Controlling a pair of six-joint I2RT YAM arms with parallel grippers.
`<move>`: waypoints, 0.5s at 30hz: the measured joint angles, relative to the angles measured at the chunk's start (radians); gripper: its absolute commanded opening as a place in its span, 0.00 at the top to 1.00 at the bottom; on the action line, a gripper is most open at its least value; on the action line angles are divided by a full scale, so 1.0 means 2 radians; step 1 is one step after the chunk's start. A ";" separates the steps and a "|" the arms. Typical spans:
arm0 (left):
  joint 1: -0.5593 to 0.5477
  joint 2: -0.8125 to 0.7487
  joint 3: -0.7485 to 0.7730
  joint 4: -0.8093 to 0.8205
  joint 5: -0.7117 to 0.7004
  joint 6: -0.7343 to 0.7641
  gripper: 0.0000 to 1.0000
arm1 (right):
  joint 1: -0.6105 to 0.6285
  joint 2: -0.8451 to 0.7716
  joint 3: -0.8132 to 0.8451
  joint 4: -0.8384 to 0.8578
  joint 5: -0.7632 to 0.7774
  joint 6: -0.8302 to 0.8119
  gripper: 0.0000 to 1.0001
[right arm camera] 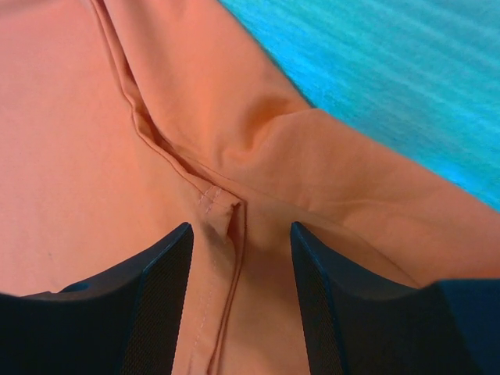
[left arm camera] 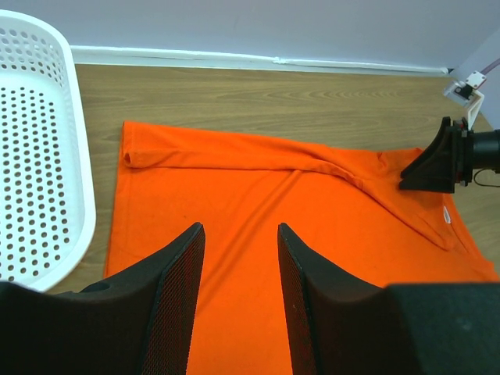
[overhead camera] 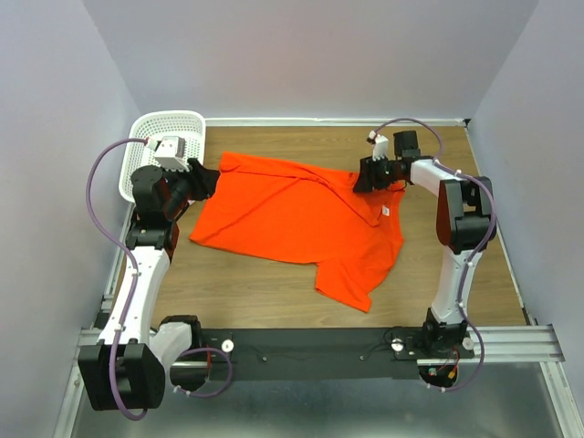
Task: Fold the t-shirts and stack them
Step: Fold the tshirt
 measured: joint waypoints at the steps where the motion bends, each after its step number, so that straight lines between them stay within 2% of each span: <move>1: 0.000 0.000 0.000 0.000 0.000 0.000 0.49 | 0.001 0.004 0.000 -0.001 0.000 0.002 0.41; 3: 0.000 0.000 0.000 0.000 0.000 0.000 0.49 | 0.002 0.009 0.003 -0.001 -0.005 0.005 0.43; 7: 0.000 0.000 0.000 0.000 0.000 0.000 0.49 | 0.004 0.010 0.006 -0.003 -0.010 0.007 0.56; 10: 0.000 0.000 0.000 0.000 0.000 0.000 0.49 | 0.005 0.010 0.005 -0.008 -0.019 0.006 0.58; 12: 0.000 0.000 0.000 0.000 0.000 0.000 0.49 | 0.005 0.010 0.004 -0.010 -0.025 0.003 0.64; 15: 0.000 0.000 0.000 0.000 0.000 0.000 0.49 | 0.005 0.006 -0.002 -0.013 -0.031 0.000 0.64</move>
